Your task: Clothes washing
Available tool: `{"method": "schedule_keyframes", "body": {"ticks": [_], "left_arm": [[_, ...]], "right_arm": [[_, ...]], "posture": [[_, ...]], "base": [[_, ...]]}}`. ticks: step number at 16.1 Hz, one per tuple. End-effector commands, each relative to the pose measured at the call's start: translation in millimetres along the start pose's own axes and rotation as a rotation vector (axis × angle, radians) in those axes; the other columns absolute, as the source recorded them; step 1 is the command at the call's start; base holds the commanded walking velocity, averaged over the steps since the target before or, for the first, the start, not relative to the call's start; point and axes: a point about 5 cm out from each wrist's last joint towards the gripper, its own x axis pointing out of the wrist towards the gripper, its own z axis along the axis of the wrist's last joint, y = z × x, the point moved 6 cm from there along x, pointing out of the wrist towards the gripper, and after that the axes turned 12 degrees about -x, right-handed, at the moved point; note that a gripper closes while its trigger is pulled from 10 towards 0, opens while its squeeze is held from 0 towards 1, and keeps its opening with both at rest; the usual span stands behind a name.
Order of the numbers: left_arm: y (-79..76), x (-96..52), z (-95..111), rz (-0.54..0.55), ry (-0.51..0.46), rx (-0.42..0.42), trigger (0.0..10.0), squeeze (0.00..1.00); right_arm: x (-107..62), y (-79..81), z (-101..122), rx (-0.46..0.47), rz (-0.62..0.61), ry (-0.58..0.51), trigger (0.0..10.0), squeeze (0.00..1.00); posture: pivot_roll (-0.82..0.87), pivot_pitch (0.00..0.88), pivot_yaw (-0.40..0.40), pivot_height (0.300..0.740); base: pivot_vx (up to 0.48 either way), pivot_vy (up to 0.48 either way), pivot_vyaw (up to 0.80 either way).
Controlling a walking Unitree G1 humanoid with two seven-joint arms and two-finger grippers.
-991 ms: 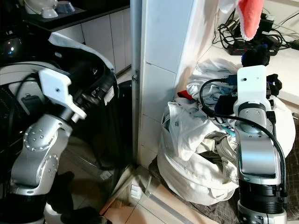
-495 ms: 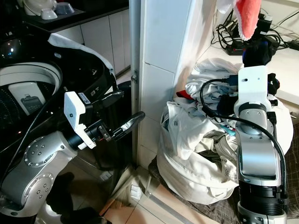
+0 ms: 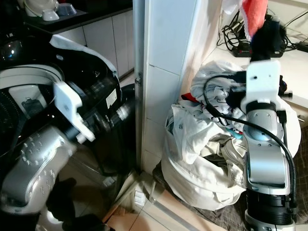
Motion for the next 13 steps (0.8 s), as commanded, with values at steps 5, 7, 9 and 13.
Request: {"method": "schedule_keyframes", "body": {"ticks": [5, 7, 9, 13], "left_arm": [[1.5, 31.1, 45, -0.031, -0.187, -0.289, 10.0, 1.00], [-25.4, 40.0, 52, -0.183, -0.209, -0.477, 10.0, 1.00], [-24.5, 43.9, 56, -0.177, -0.250, -0.602, 10.0, 1.00], [-30.9, 41.5, 59, -0.230, -0.240, -0.787, 10.0, 1.00]], "right_arm": [[-19.9, 58.3, 55, -0.108, 0.345, -0.372, 0.0, 0.00], [-28.4, 77.0, 67, -0.193, 0.441, -0.491, 0.0, 0.00], [-39.6, 92.5, 73, -0.258, 0.517, -0.579, 0.0, 0.00], [-57.8, 115.5, 79, -0.288, 0.621, -0.706, 0.0, 0.00]], "posture": [[0.03, 0.000, -0.039, 0.740], [0.02, 0.000, -0.032, 0.740], [0.02, 0.000, -0.032, 0.740], [0.00, 0.000, -0.020, 0.740]], "base": [[0.000, 0.000, 0.00], [0.000, 0.000, 0.00], [0.000, 0.000, 0.00], [0.000, 0.000, 0.00]]}}
